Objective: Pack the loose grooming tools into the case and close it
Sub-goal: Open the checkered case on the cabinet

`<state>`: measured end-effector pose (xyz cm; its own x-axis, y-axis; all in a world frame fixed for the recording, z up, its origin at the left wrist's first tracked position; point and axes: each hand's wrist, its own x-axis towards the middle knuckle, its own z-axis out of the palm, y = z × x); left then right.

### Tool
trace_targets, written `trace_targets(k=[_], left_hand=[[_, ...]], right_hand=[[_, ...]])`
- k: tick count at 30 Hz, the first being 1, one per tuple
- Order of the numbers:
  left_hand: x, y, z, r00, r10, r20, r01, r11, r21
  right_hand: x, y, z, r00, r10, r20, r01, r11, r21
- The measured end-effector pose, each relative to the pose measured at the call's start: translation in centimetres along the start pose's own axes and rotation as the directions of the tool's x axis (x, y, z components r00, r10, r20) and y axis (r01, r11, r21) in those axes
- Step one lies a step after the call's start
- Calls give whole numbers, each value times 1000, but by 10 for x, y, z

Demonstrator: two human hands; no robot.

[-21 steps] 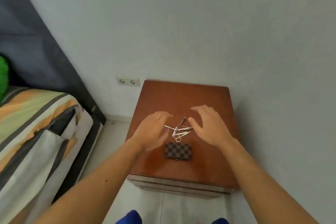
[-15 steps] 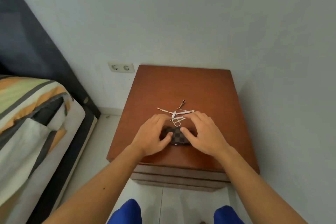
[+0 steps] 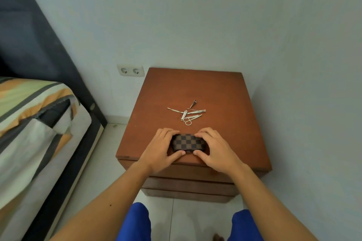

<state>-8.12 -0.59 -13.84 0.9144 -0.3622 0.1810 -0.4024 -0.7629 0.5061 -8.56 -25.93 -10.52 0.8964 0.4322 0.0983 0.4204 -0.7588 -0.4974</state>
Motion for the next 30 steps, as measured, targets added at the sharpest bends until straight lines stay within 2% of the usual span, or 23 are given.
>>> trace_targets(k=[11,21,26,30], left_hand=[[0,-4,-1,995,-94,-28,86,970,-225],[2,-8,3,984,-179,6,172,934,-312],[-2,-13,9,977,-209,-30,184,913,-365],[-7,-12,8,983,-169,-76,136,936,-323]], right_hand=[[3,4,-5,996,56,-63,-47,989,141],[60,13,-18,937,306,-167,-226,899,375],[77,22,-3,921,372,-118,-307,878,368],[76,25,1,941,334,-46,-294,878,378]])
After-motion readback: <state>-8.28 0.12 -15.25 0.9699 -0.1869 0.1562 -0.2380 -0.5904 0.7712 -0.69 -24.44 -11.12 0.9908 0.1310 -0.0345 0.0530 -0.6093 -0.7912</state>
